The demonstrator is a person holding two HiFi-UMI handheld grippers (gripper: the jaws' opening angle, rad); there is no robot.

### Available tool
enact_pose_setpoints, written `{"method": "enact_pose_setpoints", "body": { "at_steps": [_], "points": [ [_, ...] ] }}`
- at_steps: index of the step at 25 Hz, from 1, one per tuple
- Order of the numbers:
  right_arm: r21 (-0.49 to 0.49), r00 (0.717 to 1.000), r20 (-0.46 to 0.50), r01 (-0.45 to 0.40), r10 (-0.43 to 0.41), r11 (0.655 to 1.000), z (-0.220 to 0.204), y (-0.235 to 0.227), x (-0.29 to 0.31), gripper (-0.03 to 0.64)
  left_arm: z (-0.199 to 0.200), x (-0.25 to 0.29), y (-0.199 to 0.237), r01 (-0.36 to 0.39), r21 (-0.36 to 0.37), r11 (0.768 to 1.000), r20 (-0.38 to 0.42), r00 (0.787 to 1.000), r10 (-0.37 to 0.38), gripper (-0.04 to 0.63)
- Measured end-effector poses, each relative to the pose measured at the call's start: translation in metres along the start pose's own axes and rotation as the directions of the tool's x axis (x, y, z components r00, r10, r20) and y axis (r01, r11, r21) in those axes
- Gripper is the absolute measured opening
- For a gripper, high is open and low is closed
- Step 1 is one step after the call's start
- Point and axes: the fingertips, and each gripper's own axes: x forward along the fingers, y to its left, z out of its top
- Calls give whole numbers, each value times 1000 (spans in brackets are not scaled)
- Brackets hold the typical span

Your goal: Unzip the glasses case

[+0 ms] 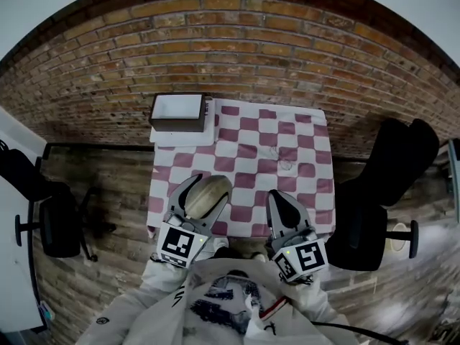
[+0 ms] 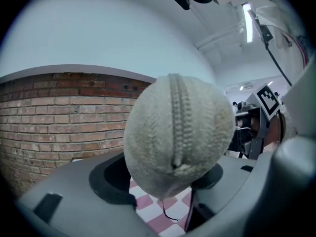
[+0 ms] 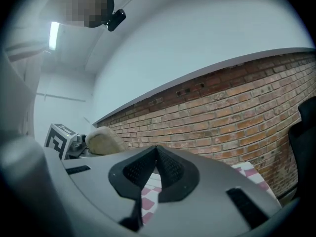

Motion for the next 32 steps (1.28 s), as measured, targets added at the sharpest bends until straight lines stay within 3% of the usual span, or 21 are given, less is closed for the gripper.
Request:
{"method": "enact_pose_setpoints", "body": {
  "at_steps": [9,18,32],
  "points": [
    [-16,999,-21,45,-46,999,-9,22,25,14,-9,-4,29,47,-22,999,10,999,-47,282],
    [-33,999,-34,35,-36,999,-7,32,46,14,-10,-2,42,58,-36,998,8,998,-58,282],
    [-12,1000,-18,-17,17,1000,4,-8,56,14,11,32,36,22,-19,1000,9,1000,-22,282]
  ]
}}
